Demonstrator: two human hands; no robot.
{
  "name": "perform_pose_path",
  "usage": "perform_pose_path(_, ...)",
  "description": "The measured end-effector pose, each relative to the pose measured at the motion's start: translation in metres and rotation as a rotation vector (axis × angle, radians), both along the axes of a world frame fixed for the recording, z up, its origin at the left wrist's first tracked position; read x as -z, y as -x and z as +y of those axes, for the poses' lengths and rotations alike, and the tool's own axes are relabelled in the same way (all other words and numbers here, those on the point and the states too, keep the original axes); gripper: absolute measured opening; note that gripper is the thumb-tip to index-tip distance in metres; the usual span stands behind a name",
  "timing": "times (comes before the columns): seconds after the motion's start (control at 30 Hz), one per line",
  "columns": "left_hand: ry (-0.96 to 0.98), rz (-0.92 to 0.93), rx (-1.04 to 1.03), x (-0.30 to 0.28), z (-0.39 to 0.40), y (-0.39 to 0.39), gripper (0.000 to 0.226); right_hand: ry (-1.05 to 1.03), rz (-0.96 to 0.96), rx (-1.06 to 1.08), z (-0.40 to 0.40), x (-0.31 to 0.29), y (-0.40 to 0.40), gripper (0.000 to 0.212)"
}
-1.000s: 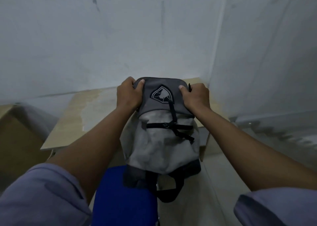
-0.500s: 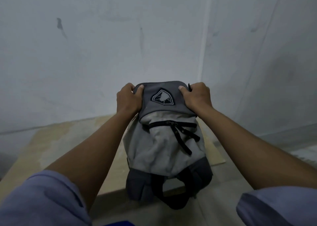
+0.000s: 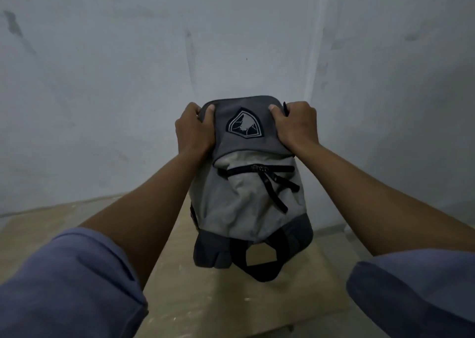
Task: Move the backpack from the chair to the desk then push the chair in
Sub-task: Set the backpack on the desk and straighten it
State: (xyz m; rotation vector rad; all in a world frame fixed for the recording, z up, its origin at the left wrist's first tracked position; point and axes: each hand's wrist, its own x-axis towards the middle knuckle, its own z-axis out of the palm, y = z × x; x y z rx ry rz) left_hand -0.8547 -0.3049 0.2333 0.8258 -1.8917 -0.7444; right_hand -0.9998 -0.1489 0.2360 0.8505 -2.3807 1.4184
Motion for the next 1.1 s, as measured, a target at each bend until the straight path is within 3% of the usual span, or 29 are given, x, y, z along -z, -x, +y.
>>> perform_pose_path(0.23,-0.050,-0.029,-0.013,0.083,-0.015,0.060,0.035,-0.039,-0.025,-0.096,-0.022,0.083,0.067,0.056)
perform_pose_path(0.53,-0.045,-0.239,0.010,0.214,-0.006,0.061,0.032,-0.076,-0.112,-0.144,-0.007,0.219,0.073,0.054)
perform_pose_path(0.7,-0.029,-0.346,0.017,0.238,-0.012,0.049,0.039,-0.125,-0.222,-0.094,-0.003,0.242,0.069,0.044)
perform_pose_path(0.8,-0.271,-0.280,-0.042,0.234,-0.018,0.054,0.043,-0.097,-0.420,-0.017,-0.013,0.227,0.074,0.028)
perform_pose_path(0.83,-0.411,-0.272,-0.077,0.230,-0.022,0.060,0.050,-0.124,-0.490,-0.008,-0.020,0.222,0.077,0.034)
perform_pose_path(0.9,-0.642,-0.350,-0.122,0.227,-0.035,0.074,0.077,-0.211,-0.658,-0.041,-0.035,0.218,0.083,0.067)
perform_pose_path(1.0,-0.796,-0.507,-0.106,0.239,-0.050,0.090,0.106,-0.262,-0.875,-0.126,-0.058,0.239,0.088,0.099)
perform_pose_path(1.1,-0.765,-0.518,-0.128,0.263,-0.057,0.094,0.085,-0.331,-0.860,-0.130,-0.073,0.272,0.081,0.105)
